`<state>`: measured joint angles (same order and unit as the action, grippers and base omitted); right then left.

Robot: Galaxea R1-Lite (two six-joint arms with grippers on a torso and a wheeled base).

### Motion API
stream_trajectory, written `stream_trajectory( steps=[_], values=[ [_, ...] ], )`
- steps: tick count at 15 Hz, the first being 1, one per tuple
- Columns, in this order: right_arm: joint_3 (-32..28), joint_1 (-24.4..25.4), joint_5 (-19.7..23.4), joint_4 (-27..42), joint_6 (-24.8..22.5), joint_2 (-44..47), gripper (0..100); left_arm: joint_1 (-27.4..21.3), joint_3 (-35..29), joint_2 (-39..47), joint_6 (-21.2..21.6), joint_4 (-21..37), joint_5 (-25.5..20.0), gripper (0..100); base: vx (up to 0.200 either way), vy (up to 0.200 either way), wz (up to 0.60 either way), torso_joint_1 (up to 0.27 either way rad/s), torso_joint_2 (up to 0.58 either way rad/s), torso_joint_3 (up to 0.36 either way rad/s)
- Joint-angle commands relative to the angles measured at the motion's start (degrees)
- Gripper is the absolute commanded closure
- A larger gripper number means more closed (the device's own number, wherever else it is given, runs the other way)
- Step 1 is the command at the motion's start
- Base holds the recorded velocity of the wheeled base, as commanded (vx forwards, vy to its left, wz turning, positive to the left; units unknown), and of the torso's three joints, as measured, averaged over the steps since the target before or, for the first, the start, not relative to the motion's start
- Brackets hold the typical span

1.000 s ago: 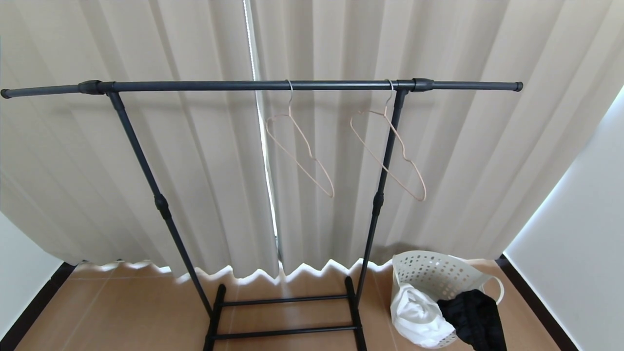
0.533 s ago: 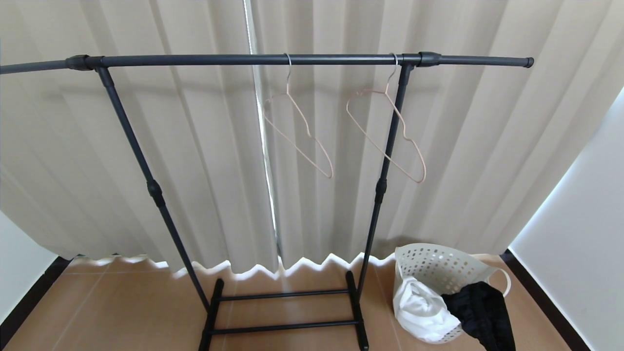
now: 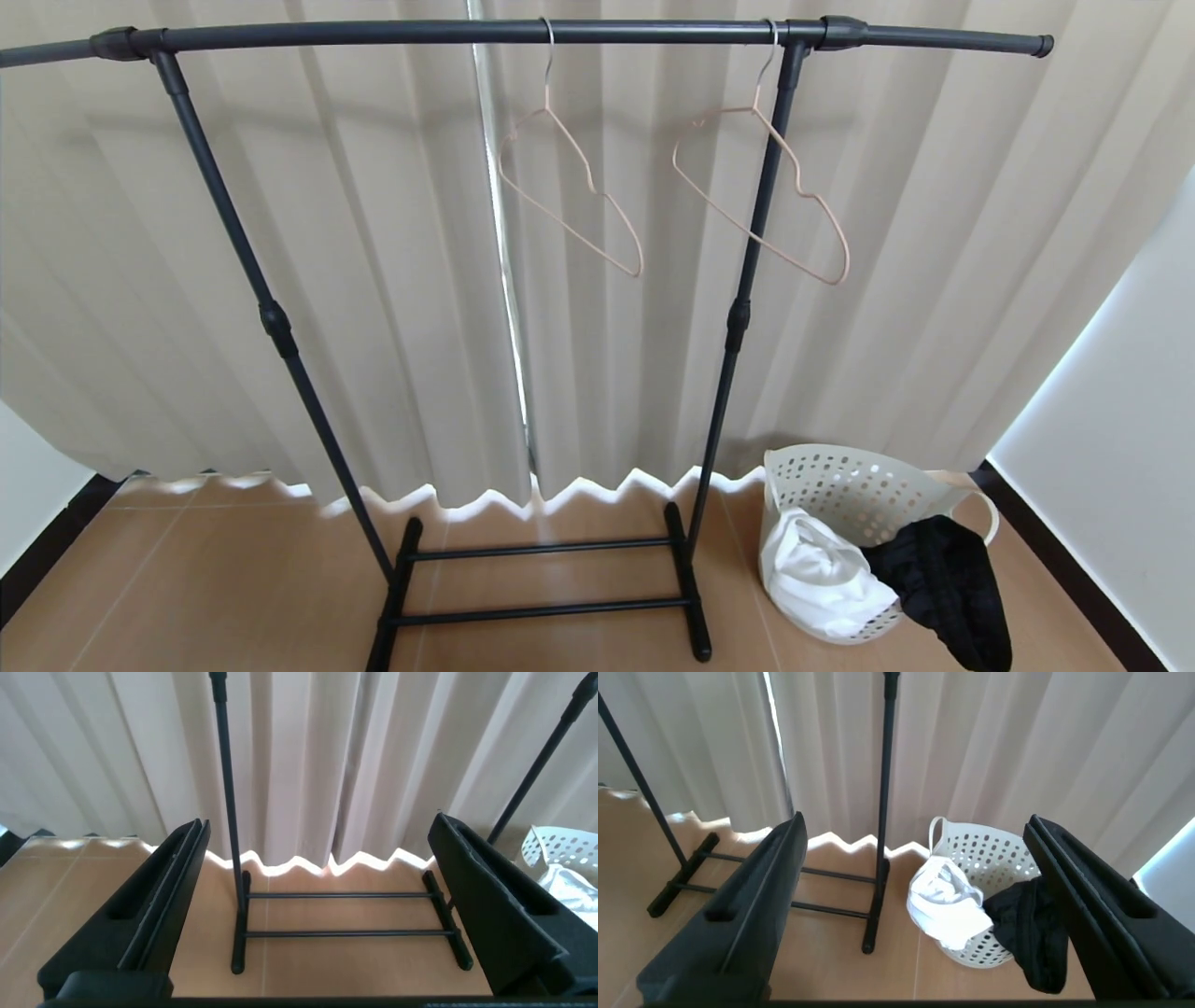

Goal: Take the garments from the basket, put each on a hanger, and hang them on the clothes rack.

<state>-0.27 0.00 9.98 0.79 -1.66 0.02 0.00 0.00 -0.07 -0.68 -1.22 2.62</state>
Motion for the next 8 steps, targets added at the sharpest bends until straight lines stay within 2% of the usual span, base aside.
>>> stream_trajectory(
  steps=[1,8],
  values=[
    [0.0,0.0,0.04,0.0,-0.01,-0.02,0,0.0,0.0,0.07,-0.02,-0.01,0.02,0,0.0,0.0,0.0,-0.183,0.5,0.33],
    [0.0,0.0,0.04,0.0,-0.01,-0.02,0,0.0,0.0,0.07,-0.02,-0.01,0.02,0,0.0,0.0,0.0,-0.147,0.48,0.334]
  ],
)
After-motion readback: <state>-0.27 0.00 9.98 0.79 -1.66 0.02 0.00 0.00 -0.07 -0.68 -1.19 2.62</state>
